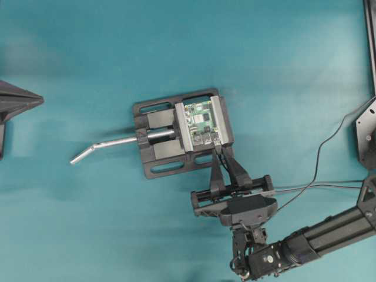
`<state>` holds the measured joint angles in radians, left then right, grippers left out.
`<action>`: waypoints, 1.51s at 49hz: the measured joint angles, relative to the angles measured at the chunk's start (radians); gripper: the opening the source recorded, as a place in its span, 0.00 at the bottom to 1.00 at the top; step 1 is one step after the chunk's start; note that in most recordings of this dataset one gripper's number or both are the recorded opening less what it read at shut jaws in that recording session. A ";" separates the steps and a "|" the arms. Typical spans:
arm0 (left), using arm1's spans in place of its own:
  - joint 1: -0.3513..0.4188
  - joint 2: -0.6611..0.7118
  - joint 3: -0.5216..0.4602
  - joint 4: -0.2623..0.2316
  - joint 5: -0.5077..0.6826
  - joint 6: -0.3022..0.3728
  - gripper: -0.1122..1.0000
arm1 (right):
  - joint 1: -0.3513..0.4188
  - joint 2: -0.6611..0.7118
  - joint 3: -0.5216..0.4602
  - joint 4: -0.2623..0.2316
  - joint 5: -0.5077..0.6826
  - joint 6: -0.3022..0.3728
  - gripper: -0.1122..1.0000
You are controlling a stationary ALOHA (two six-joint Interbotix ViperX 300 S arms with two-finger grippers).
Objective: Insert the USB into the fixed PCB.
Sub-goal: 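Push the USB plug into the board's port with the right gripper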
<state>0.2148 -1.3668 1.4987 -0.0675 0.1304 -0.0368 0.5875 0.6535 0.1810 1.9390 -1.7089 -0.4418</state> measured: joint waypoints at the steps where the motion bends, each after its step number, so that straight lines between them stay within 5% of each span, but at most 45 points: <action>1: -0.002 0.000 0.000 0.000 0.000 -0.002 0.11 | 0.000 0.002 0.000 0.000 0.000 0.000 0.29; 74: -0.002 0.000 0.000 -0.002 0.000 -0.002 0.11 | -0.003 -0.015 0.032 -0.023 0.005 -0.003 0.29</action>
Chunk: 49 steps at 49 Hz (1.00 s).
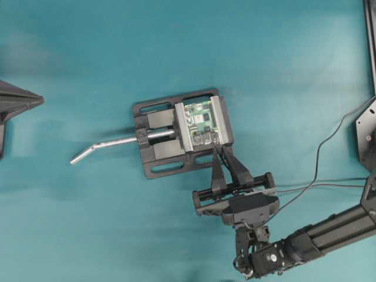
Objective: Insert the USB into the fixed PCB.
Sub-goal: 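Push the USB plug into the board's port with the right gripper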
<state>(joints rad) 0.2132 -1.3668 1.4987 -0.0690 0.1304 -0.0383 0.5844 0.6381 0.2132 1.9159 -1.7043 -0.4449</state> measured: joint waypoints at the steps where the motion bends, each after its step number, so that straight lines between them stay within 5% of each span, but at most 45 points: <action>1: 0.000 0.000 0.000 0.002 0.000 0.000 0.11 | 0.000 -0.002 0.000 0.000 0.002 0.000 0.29; 49: 0.000 0.000 0.000 0.002 0.000 0.000 0.11 | -0.014 -0.002 0.009 -0.031 0.017 0.008 0.29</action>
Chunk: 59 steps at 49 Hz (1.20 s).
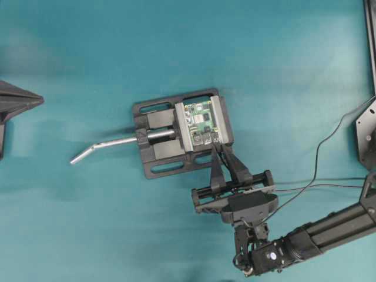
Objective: Insert the USB into the fixed PCB.
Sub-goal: 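Push the USB plug into the board's port with the right gripper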
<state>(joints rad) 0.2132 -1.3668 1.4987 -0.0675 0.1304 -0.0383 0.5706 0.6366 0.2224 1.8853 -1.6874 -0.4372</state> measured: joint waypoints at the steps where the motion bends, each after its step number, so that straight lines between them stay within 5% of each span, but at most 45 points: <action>1: 0.000 0.000 -0.002 0.000 0.000 0.000 0.11 | 0.000 0.000 0.000 0.002 0.000 0.000 0.29; 59: 0.000 0.000 0.000 -0.002 0.000 0.000 0.11 | -0.012 0.002 0.002 -0.003 0.008 0.003 0.29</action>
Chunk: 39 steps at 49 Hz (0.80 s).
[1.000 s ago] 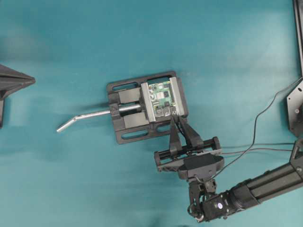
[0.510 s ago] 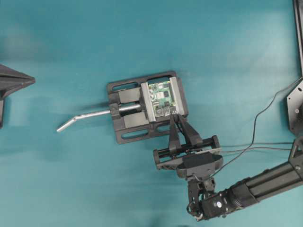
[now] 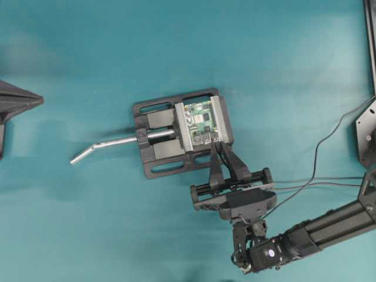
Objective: Insert the USB into the fixed PCB.
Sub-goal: 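Push the USB plug into the board's port with the right gripper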
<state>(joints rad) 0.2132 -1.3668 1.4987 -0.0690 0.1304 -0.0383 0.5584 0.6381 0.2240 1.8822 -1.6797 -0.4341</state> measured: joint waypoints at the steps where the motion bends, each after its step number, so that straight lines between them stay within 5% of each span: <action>1: 0.002 0.000 0.000 0.000 0.000 0.002 0.11 | 0.000 0.000 -0.002 0.003 0.002 0.000 0.29; 39: 0.000 0.000 -0.002 0.002 0.000 0.000 0.11 | 0.006 0.000 -0.003 0.020 0.003 -0.002 0.29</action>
<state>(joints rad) 0.2132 -1.3668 1.4972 -0.0675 0.1304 -0.0383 0.5645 0.6381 0.2209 1.9021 -1.6766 -0.4357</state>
